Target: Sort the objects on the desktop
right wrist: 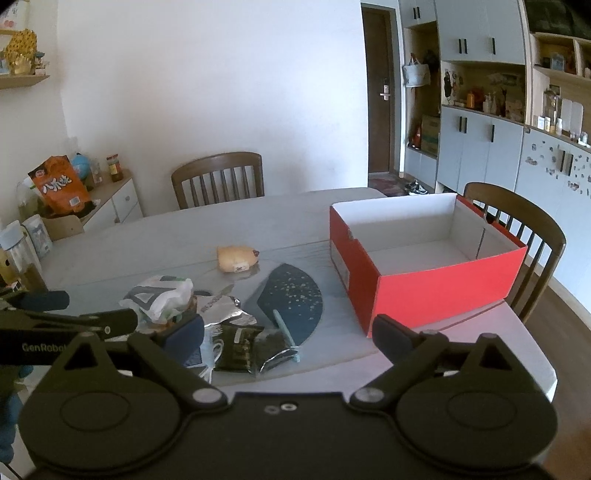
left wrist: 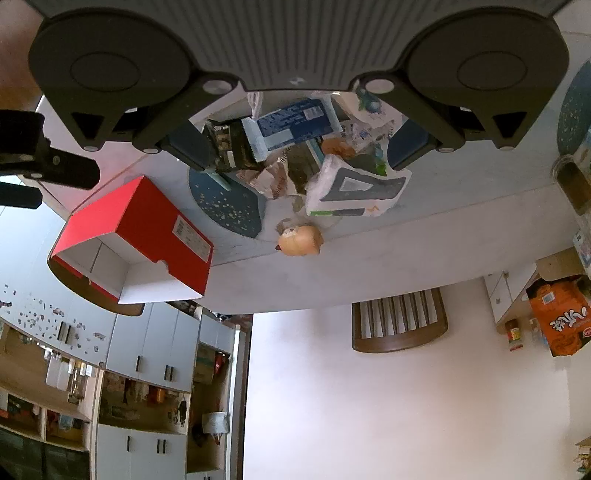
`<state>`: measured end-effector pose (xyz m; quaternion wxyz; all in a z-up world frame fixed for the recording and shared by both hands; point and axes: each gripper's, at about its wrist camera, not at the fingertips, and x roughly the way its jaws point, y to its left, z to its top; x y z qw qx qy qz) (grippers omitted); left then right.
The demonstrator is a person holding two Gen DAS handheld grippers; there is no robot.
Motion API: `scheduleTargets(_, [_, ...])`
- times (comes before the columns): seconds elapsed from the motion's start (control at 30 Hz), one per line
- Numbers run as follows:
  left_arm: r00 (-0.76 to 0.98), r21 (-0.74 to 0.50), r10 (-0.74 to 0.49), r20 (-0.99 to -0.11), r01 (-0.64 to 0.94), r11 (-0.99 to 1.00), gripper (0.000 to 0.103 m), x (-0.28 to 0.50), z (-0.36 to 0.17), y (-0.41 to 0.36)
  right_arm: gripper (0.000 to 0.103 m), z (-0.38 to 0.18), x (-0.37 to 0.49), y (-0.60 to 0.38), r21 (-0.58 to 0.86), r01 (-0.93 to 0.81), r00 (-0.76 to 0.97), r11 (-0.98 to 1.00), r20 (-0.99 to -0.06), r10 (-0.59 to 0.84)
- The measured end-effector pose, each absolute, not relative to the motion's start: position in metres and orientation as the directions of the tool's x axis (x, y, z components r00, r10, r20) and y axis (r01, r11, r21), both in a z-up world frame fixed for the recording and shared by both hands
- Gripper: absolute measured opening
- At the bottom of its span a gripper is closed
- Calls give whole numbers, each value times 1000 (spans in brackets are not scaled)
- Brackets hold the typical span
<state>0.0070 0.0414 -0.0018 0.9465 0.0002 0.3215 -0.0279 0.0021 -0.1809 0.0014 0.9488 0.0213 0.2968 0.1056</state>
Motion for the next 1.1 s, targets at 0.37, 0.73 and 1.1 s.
scheduleTargets(0.37, [813, -37, -65, -579, 53, 998, 103, 16, 1, 69, 96, 1, 5, -166, 98, -180, 809, 979, -551, 204])
scheduleTargets(0.73, [819, -2, -42, -572, 49, 999, 103, 44, -10, 81, 92, -16, 26, -155, 54, -205, 795, 977, -573, 199])
scheduleTargets(1.1, [799, 53, 7, -602, 31, 998, 102, 81, -39, 71, 80, -60, 62, -149, 12, -252, 746, 968, -635, 202])
